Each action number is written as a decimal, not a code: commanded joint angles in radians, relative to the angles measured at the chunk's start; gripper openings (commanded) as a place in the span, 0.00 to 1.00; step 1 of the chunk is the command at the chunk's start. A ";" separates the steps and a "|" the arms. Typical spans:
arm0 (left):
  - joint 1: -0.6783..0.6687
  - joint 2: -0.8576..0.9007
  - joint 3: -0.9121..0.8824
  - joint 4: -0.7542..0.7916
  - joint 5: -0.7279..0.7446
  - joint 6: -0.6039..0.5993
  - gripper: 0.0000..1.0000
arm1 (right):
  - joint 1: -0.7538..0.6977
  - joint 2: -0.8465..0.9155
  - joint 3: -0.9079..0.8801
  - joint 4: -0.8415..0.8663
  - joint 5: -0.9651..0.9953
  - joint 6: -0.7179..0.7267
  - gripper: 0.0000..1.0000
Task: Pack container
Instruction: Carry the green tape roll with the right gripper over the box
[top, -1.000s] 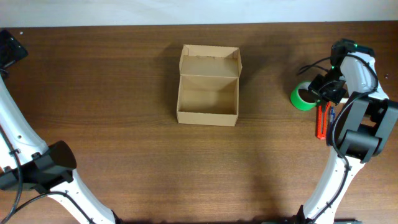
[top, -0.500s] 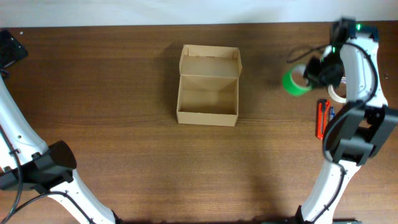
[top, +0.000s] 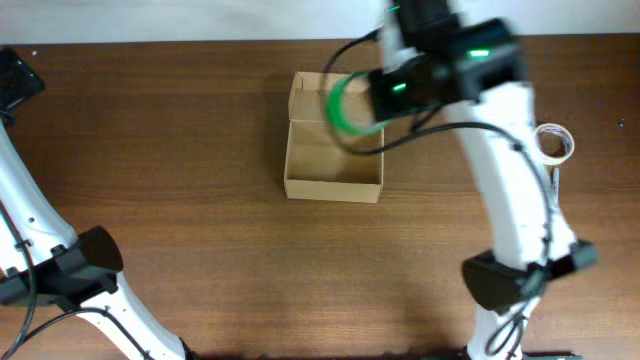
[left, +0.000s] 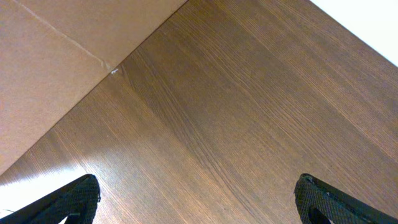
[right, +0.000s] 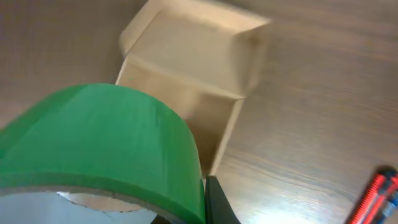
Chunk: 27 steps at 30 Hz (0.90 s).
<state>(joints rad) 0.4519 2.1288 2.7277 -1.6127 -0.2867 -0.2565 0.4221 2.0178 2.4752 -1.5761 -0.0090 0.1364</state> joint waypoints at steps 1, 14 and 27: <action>0.003 -0.014 -0.005 -0.001 0.007 0.011 1.00 | 0.087 0.087 -0.029 0.017 0.079 -0.041 0.04; 0.003 -0.014 -0.005 -0.001 0.007 0.011 1.00 | 0.114 0.315 -0.029 0.081 0.069 -0.055 0.04; 0.003 -0.014 -0.005 -0.001 0.007 0.011 1.00 | 0.105 0.415 -0.029 0.186 0.066 -0.051 0.04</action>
<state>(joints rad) 0.4519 2.1288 2.7277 -1.6127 -0.2867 -0.2565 0.5362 2.4168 2.4489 -1.4002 0.0460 0.0887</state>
